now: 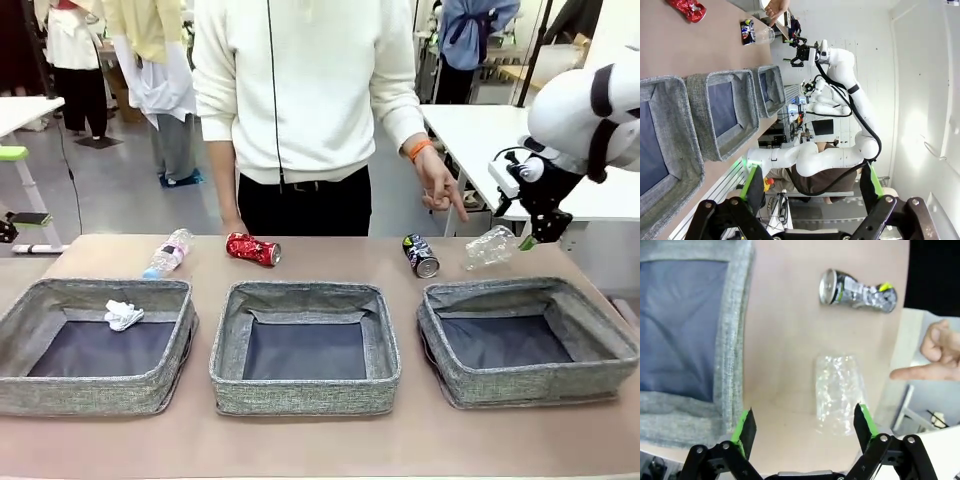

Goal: Sort the waste into the appropriate baskets.
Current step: Pick up the waste item pointed out by the person.

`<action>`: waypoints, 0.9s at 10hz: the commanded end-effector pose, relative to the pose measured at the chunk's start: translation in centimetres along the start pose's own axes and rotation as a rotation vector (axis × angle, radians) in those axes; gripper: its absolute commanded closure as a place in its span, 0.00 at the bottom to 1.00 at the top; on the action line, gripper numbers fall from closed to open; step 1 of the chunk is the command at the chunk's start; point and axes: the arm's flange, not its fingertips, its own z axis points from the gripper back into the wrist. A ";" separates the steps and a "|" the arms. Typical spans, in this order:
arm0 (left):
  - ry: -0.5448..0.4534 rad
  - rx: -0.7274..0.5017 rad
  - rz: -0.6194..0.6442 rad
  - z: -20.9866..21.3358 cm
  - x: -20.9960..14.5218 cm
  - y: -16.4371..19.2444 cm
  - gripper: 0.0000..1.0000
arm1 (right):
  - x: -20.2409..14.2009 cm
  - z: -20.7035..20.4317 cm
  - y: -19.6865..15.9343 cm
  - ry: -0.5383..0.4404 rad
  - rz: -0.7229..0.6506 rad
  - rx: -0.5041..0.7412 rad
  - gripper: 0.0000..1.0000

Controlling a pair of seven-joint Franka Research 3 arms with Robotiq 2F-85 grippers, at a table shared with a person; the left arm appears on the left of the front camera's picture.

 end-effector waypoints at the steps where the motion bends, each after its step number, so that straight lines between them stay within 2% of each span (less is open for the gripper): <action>1: -0.015 -0.014 -0.001 -0.2 -0.1 -0.3 0.00 | -2.5 -1.8 -2.0 -0.029 -0.009 0.007 0.00; 5: -0.015 -0.014 -0.001 -0.2 -0.1 -0.3 0.00 | -4.6 -5.2 -6.0 -0.031 -0.055 0.034 0.00; 9: -0.015 -0.014 -0.001 -0.2 -0.1 -0.3 0.00 | -3.8 -8.6 -6.8 0.044 -0.050 0.022 0.00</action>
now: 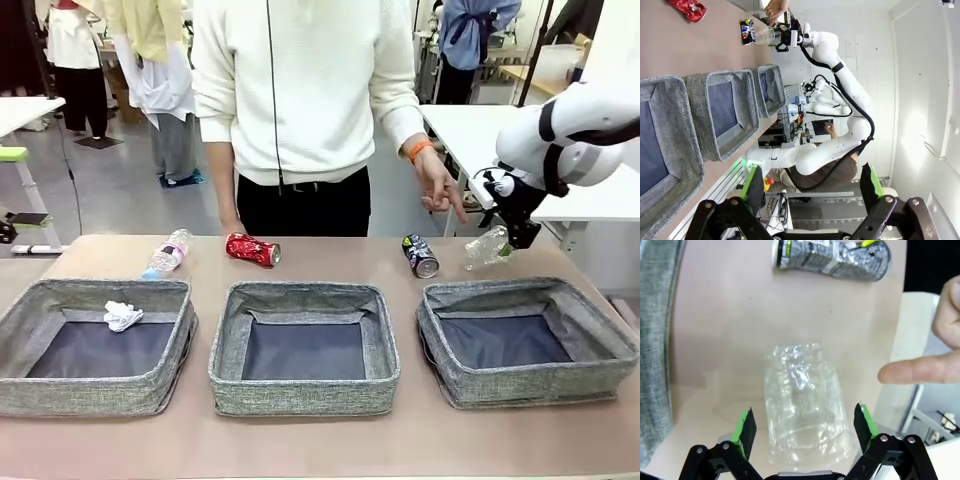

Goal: Sort the waste into the appropriate baskets.
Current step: Pick up the waste item pointed out by the person.

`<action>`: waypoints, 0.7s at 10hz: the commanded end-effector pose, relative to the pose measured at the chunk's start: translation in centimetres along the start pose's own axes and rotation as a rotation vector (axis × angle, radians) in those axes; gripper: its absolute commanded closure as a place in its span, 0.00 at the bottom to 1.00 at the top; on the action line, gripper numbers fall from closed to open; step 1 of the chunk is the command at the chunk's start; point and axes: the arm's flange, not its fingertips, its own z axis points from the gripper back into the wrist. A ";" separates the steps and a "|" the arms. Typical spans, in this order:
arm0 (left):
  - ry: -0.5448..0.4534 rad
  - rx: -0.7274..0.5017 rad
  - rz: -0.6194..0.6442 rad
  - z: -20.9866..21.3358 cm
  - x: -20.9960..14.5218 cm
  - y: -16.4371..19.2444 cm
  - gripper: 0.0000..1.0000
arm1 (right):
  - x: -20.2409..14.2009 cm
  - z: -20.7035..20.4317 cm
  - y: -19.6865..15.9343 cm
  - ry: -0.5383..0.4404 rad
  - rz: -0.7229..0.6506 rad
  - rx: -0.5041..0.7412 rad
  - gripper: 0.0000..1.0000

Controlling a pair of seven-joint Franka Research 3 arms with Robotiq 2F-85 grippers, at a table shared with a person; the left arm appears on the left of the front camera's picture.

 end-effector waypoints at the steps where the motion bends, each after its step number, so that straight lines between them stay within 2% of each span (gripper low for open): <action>1: -0.014 -0.014 -0.001 -0.2 -0.1 -0.3 0.00 | -0.1 -1.0 -0.3 0.032 -0.040 0.003 0.00; 7: -0.014 -0.014 -0.001 -0.2 -0.1 -0.3 0.00 | -0.5 -2.4 0.2 0.014 -0.088 0.018 0.00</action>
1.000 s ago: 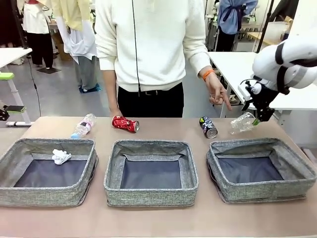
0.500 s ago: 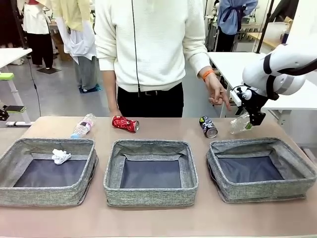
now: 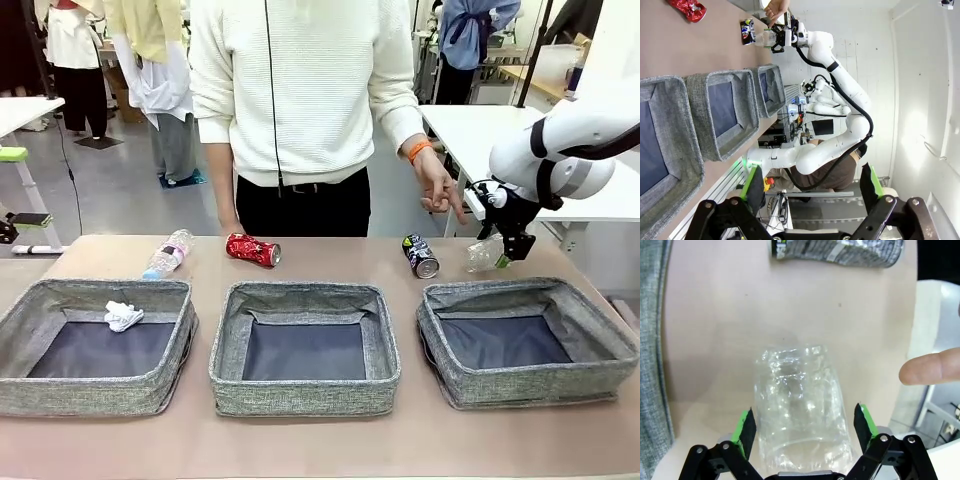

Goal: Sort the waste into the appropriate baskets.
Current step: Pick up the waste item pointed out by the person.

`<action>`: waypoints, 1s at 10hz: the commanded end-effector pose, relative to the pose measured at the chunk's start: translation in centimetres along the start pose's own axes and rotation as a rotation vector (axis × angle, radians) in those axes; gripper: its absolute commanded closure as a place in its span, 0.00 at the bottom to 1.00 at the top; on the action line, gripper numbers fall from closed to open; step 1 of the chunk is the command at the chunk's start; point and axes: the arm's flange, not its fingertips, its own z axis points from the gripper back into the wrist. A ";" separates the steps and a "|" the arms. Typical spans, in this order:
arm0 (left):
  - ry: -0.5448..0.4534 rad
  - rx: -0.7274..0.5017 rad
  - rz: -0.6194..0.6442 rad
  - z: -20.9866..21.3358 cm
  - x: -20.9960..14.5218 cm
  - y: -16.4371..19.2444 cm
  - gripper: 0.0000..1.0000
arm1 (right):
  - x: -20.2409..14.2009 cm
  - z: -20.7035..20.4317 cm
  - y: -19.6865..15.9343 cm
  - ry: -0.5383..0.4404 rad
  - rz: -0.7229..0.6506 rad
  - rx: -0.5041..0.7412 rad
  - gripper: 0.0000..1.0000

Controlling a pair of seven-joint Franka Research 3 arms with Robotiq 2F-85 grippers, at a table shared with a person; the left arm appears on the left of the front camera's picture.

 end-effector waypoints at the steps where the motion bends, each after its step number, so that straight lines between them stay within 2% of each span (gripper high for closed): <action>1: -0.014 -0.014 -0.001 -0.2 -0.1 -0.3 0.00 | 0.1 -0.5 -0.1 0.010 -0.024 -0.001 0.00; 2: -0.014 -0.014 -0.001 -0.2 -0.1 -0.3 0.00 | 0.1 -0.9 0.0 0.029 -0.026 0.015 0.60; 3: -0.014 -0.014 -0.001 -0.2 -0.1 -0.3 0.00 | 0.1 -1.0 0.0 0.021 -0.026 0.013 0.60; 4: -0.014 -0.014 -0.001 -0.2 -0.1 -0.3 0.00 | -0.1 -1.1 0.1 0.016 -0.031 0.013 1.00; 5: -0.014 -0.014 -0.001 -0.2 -0.1 -0.3 0.00 | -0.2 -1.1 0.2 0.014 -0.035 0.019 0.64; 6: -0.014 -0.014 -0.001 -0.2 -0.1 -0.3 0.00 | -0.4 -1.2 0.3 0.012 -0.046 0.026 1.00; 8: -0.014 -0.014 -0.001 -0.2 -0.1 -0.3 0.00 | -0.5 -1.1 0.5 0.011 -0.061 0.043 1.00; 10: -0.014 -0.014 -0.001 -0.2 -0.1 -0.3 0.00 | -0.3 -0.7 0.7 0.085 -0.060 0.100 1.00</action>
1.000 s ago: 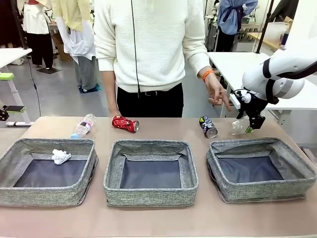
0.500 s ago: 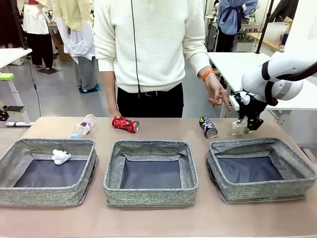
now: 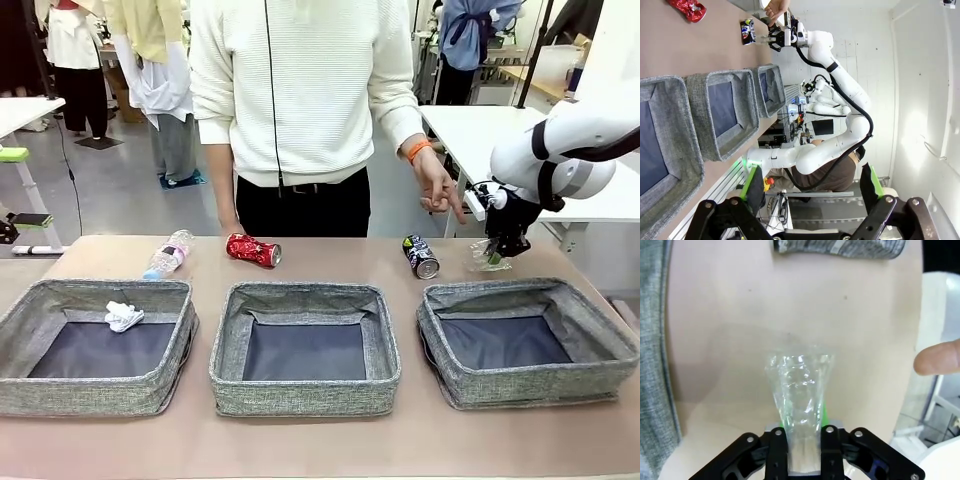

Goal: Sort the waste into the appropriate baskets.
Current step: Pick up the waste item pointed out by the person.

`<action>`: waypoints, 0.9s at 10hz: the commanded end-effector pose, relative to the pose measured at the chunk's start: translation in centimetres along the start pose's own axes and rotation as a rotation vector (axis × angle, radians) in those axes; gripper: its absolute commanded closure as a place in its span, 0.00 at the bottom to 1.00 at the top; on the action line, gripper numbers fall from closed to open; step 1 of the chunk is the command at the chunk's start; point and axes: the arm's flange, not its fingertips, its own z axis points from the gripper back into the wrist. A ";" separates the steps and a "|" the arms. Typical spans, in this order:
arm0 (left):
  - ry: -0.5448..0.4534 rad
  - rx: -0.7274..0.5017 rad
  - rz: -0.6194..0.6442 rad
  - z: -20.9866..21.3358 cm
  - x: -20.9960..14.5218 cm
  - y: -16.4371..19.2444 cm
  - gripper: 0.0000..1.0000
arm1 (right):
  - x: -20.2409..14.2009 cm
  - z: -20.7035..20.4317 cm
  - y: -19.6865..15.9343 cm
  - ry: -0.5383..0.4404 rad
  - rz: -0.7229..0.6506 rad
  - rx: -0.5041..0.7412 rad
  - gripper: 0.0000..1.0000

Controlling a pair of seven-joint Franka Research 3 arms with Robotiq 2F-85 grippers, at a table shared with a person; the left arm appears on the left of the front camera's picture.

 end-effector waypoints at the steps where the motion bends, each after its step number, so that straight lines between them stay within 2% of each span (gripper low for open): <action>1: -0.014 -0.014 -0.001 -0.2 -0.1 -0.3 0.00 | 0.1 -0.5 0.6 0.059 -0.017 0.076 1.00; 4: -0.014 -0.014 -0.001 -0.2 -0.1 -0.3 0.00 | 0.6 0.4 1.0 0.064 -0.070 0.146 1.00; 5: -0.014 -0.014 -0.001 -0.2 -0.1 -0.3 0.00 | 0.9 2.2 1.6 0.094 -0.130 0.169 1.00; 6: -0.014 -0.014 -0.001 -0.2 -0.1 -0.3 0.00 | 1.6 5.6 2.8 0.139 -0.217 0.159 1.00; 7: -0.014 -0.014 -0.001 -0.2 -0.1 -0.3 0.00 | 2.4 10.0 5.0 0.290 -0.396 0.149 1.00; 8: -0.014 -0.014 -0.001 -0.2 -0.1 -0.3 0.00 | 4.0 15.0 8.3 0.317 -0.466 0.090 1.00; 9: -0.014 -0.014 -0.001 -0.2 -0.1 -0.3 0.00 | 4.9 17.5 10.7 0.346 -0.516 0.070 1.00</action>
